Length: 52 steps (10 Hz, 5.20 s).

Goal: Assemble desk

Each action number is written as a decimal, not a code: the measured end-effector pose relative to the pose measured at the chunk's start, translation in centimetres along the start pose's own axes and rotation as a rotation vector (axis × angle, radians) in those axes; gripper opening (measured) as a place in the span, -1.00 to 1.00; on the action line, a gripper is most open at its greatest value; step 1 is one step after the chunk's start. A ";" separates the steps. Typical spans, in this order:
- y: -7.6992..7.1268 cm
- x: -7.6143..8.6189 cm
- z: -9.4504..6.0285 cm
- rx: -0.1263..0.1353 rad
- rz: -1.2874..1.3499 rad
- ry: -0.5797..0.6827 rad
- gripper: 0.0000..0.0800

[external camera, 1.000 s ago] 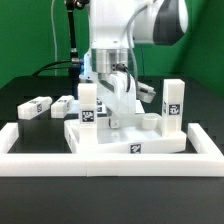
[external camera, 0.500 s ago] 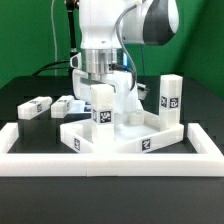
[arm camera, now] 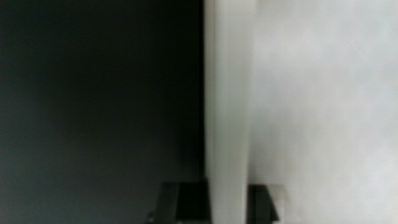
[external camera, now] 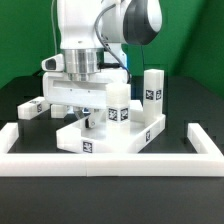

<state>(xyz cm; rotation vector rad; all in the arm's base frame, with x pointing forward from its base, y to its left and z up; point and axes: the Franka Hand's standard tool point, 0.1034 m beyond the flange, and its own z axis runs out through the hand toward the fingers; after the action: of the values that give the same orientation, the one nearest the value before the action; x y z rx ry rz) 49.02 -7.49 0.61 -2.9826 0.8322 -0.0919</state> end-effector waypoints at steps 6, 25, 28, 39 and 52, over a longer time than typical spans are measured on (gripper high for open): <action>-3.9 1.0 -0.2 -0.030 -0.472 -0.041 -0.88; -7.1 6.2 -0.9 -0.141 -1.653 0.008 -0.87; -11.2 8.1 -0.8 -0.161 -1.809 0.060 -0.87; -15.9 9.1 -0.7 -0.214 -2.002 0.187 -0.83; -17.0 10.8 -1.5 -0.229 -1.996 0.201 -0.83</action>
Offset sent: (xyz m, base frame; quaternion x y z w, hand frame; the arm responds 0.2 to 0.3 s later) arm 0.0073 0.0179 0.0085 -0.0416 0.0097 -0.1267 0.9910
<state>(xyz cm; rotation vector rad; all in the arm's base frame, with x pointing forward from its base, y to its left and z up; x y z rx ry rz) 66.93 1.36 3.59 -2.5240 -2.2553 -0.3060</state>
